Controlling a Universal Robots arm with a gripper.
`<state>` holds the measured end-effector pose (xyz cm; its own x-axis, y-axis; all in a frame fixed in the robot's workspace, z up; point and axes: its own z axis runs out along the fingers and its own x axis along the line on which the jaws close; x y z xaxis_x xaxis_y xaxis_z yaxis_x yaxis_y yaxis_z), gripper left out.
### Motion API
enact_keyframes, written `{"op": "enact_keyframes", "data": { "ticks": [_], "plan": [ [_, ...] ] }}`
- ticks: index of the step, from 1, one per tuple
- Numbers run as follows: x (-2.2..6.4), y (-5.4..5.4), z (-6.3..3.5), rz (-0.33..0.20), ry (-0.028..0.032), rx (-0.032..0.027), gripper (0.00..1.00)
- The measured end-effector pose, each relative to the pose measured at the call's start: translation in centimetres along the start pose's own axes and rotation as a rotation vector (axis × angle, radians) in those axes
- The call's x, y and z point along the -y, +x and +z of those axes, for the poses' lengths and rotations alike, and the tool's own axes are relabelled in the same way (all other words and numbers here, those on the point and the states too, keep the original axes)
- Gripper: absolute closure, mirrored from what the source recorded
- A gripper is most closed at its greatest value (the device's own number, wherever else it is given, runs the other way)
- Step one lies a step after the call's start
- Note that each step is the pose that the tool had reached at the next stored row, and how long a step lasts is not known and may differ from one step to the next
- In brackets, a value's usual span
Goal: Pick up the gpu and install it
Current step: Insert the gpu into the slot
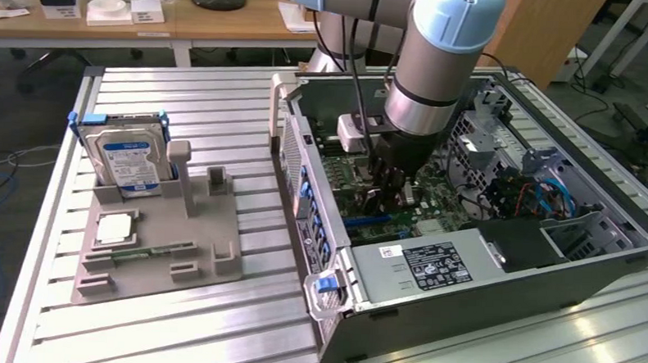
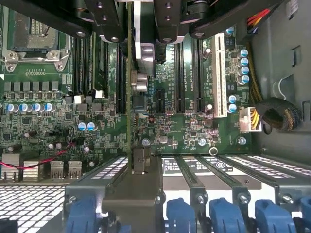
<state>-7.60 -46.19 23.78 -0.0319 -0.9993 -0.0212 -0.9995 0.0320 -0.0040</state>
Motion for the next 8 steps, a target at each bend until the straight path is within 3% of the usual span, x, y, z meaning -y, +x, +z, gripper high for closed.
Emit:
{"op": "enact_keyframes", "data": {
  "ticks": [8],
  "plan": [
    [0.0,0.0,0.1,0.0,0.0001,0.0002,0.72]
  ]
}}
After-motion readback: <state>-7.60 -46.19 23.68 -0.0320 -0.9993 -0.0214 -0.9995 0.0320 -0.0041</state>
